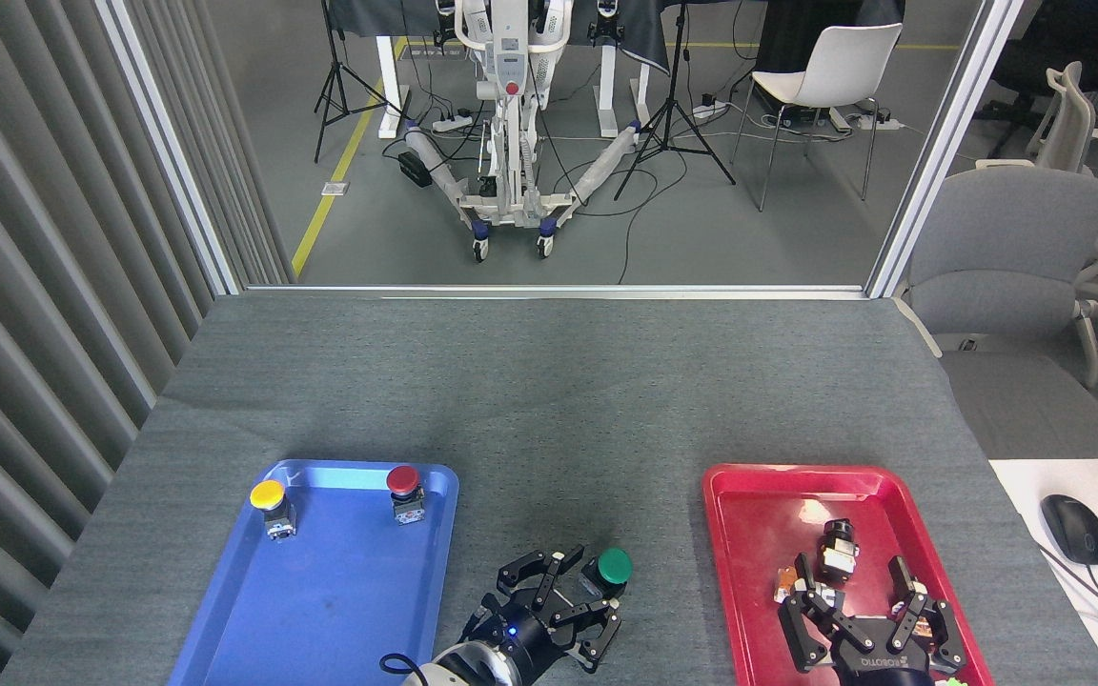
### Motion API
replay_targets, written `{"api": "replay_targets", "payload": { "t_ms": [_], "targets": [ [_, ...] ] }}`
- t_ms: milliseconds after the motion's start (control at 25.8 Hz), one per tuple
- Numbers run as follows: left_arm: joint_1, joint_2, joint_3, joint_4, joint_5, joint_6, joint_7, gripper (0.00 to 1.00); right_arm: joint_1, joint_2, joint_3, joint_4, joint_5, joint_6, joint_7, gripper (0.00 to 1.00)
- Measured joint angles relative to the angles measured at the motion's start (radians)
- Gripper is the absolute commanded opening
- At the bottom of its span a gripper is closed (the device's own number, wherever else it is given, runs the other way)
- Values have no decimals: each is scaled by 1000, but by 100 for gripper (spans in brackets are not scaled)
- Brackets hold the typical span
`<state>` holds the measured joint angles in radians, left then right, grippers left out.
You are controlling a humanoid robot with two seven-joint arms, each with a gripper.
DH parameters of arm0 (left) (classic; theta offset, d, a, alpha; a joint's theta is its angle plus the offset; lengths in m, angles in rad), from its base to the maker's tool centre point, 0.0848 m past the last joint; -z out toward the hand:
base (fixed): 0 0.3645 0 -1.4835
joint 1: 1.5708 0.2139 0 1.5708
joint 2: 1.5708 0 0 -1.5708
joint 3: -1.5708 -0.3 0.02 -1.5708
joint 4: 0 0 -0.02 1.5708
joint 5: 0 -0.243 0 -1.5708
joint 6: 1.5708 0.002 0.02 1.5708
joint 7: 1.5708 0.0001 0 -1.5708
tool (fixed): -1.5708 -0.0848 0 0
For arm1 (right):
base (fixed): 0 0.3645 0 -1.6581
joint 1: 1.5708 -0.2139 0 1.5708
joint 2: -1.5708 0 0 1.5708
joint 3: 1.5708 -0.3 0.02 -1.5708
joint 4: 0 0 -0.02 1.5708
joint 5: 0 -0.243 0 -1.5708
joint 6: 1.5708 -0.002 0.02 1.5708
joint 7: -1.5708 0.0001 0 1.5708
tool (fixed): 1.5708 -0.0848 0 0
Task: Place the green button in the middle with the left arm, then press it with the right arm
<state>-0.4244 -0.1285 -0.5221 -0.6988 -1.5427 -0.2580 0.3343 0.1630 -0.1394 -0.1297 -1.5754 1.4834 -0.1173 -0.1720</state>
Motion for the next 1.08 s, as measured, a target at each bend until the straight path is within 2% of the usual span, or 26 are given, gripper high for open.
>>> {"api": "replay_targets", "payload": {
  "t_ms": [155, 387, 542, 696, 812, 1083],
  "targets": [
    [33, 24, -2, -77, 0, -2, 4, 100, 0, -2, -1, 0, 0, 0, 0, 100],
    [128, 139, 14, -309, 11, -1, -9, 100, -1, -4, -2, 0, 0, 0, 0, 100],
    [225, 212, 67, -473, 33, 5, -13, 100, -2, -6, -2, 0, 0, 0, 0, 100],
    [345, 275, 178, -637, 42, 10, -29, 100, -2, -6, -3, 0, 0, 1, 0, 100],
    [434, 298, 318, -727, 43, 13, -34, 100, -1, -6, -3, 0, 0, 1, 0, 100],
    [483, 308, 566, -775, 83, 15, -40, 100, 0, -6, -4, 1, 0, 0, -4, 100]
  ]
}}
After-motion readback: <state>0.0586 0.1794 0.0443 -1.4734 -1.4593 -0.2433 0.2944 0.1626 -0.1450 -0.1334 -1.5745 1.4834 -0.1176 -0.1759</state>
